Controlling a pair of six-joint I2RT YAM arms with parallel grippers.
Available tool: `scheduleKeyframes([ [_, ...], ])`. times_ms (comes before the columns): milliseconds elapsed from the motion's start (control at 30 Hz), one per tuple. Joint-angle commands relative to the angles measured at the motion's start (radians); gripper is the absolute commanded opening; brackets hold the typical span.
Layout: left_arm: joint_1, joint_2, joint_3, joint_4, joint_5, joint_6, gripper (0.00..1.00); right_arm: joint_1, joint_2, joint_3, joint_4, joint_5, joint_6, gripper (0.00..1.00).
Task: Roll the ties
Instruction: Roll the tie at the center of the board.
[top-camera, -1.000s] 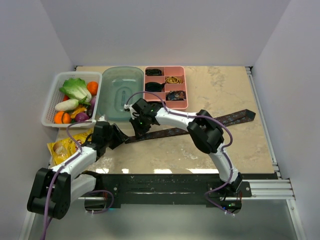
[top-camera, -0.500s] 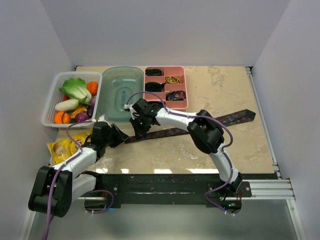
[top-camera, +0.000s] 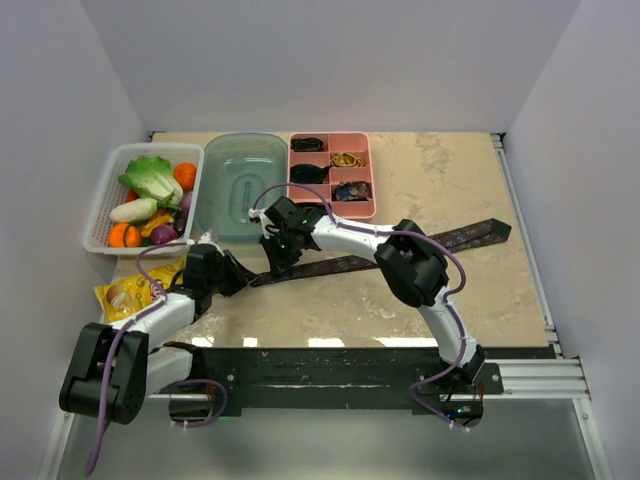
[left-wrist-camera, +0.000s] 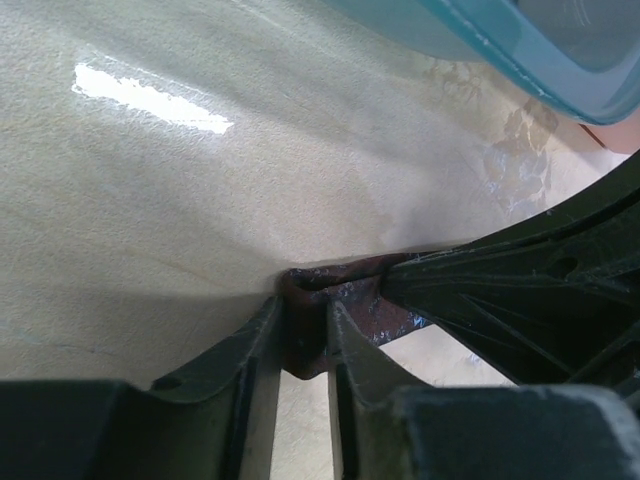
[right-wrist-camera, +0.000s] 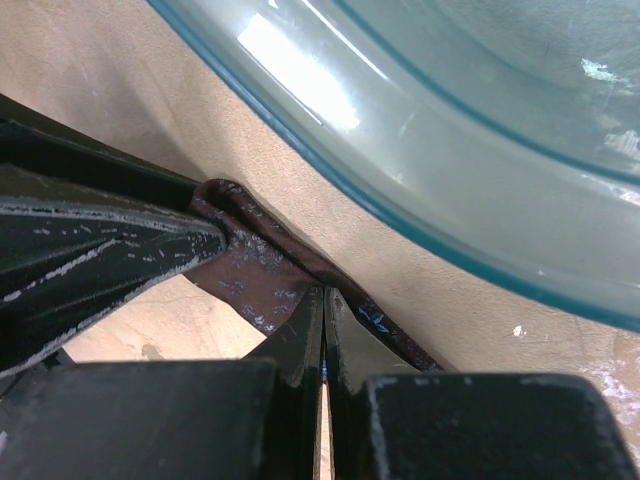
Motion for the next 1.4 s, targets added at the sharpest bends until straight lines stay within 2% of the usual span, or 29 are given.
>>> scheduleKeyframes([
  [0,0.006,-0.005,-0.004,0.05,-0.008,0.025,0.22,0.007,0.011,-0.015,-0.028,0.026,-0.012,0.0],
  [233,0.006,-0.042,0.023,0.023,-0.011,0.063,0.06,0.007,-0.012,-0.007,-0.028,0.026,-0.016,0.0],
  [267,0.006,-0.042,0.041,-0.005,-0.011,0.072,0.0,0.007,-0.017,-0.007,-0.025,0.026,-0.015,0.0],
  [467,0.006,-0.045,0.117,-0.167,-0.051,0.154,0.0,0.008,-0.046,0.005,-0.02,0.029,-0.01,0.0],
  [567,0.006,-0.065,0.132,-0.187,-0.045,0.168,0.0,0.007,-0.043,0.011,-0.02,0.022,-0.009,0.0],
  [967,0.006,-0.103,0.163,-0.206,0.003,0.172,0.0,0.008,-0.068,-0.021,0.009,0.006,0.024,0.0],
  [1367,0.005,-0.115,0.158,-0.1,0.121,0.138,0.0,0.013,-0.075,-0.075,0.099,-0.017,0.099,0.0],
])
